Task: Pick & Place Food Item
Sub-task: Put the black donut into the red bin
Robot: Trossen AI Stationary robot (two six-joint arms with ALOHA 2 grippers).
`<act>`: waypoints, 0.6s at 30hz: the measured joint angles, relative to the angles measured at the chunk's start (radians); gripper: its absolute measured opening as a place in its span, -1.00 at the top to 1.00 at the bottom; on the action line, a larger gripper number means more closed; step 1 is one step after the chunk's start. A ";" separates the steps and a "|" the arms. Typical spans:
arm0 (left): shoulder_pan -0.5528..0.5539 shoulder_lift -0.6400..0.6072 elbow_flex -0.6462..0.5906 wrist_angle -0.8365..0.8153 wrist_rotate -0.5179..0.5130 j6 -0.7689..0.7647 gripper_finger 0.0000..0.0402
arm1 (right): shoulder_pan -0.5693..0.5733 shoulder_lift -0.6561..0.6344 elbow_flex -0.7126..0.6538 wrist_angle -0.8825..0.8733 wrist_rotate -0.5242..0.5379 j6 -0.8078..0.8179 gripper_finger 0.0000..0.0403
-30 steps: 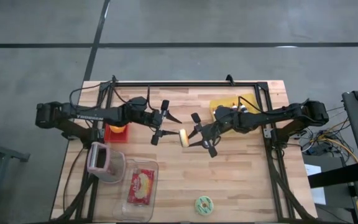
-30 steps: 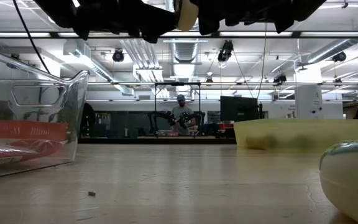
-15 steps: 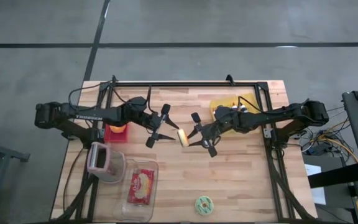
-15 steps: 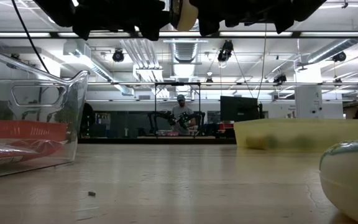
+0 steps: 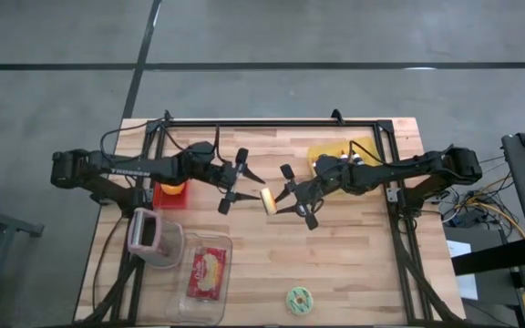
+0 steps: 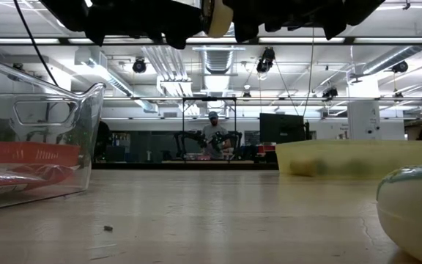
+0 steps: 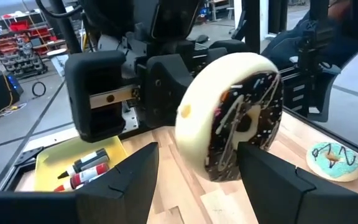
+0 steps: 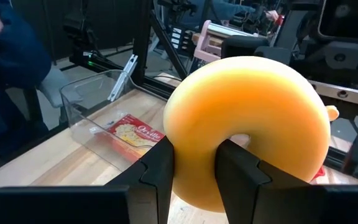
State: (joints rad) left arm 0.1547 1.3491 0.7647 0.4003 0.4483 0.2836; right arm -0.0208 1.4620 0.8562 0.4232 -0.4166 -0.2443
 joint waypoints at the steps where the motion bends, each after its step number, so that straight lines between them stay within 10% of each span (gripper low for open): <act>1: -0.001 0.000 0.000 0.004 0.000 0.000 -0.11 | 0.000 0.000 0.000 0.000 0.000 -0.001 0.50; 18: -0.001 0.000 0.006 0.034 0.004 -0.027 0.12 | 0.001 0.000 0.000 0.002 0.000 -0.002 0.50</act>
State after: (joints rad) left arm 0.1539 1.3491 0.7712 0.4339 0.4525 0.2569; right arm -0.0200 1.4620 0.8562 0.4248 -0.4168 -0.2462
